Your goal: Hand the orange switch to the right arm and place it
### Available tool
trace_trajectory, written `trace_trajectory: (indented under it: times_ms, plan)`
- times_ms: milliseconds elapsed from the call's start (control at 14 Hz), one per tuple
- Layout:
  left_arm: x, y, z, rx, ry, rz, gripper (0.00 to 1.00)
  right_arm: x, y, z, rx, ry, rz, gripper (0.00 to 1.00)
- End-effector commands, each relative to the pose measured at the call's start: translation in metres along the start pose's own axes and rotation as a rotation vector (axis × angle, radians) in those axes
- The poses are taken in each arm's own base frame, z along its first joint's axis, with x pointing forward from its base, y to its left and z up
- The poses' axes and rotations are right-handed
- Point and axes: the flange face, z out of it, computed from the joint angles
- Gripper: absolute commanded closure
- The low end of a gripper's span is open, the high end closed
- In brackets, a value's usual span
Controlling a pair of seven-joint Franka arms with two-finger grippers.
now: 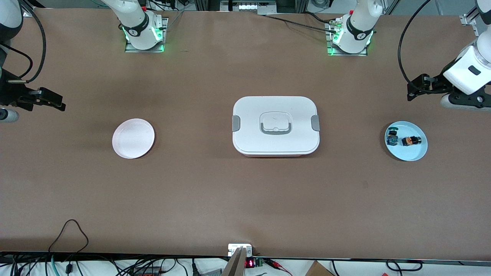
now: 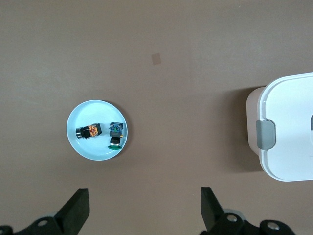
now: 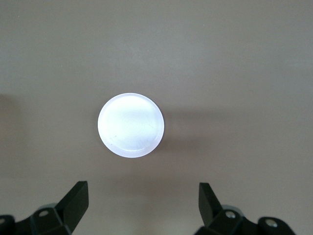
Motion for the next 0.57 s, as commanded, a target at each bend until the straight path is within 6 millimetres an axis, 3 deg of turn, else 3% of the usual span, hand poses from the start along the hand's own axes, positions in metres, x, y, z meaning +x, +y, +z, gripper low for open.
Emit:
trace_trajectory:
  times_ms: [0, 502]
  plan:
    - [0.0044, -0.0029, -0.0047, 0.015, -0.009, -0.009, 0.00, -0.0047, -0.0015, -0.0045, 0.003, 0.005, -0.009, 0.00]
    - [0.0048, -0.0039, -0.0038, 0.017, -0.011, -0.012, 0.00, -0.0034, -0.0088, -0.0043, -0.004, 0.005, -0.020, 0.00]
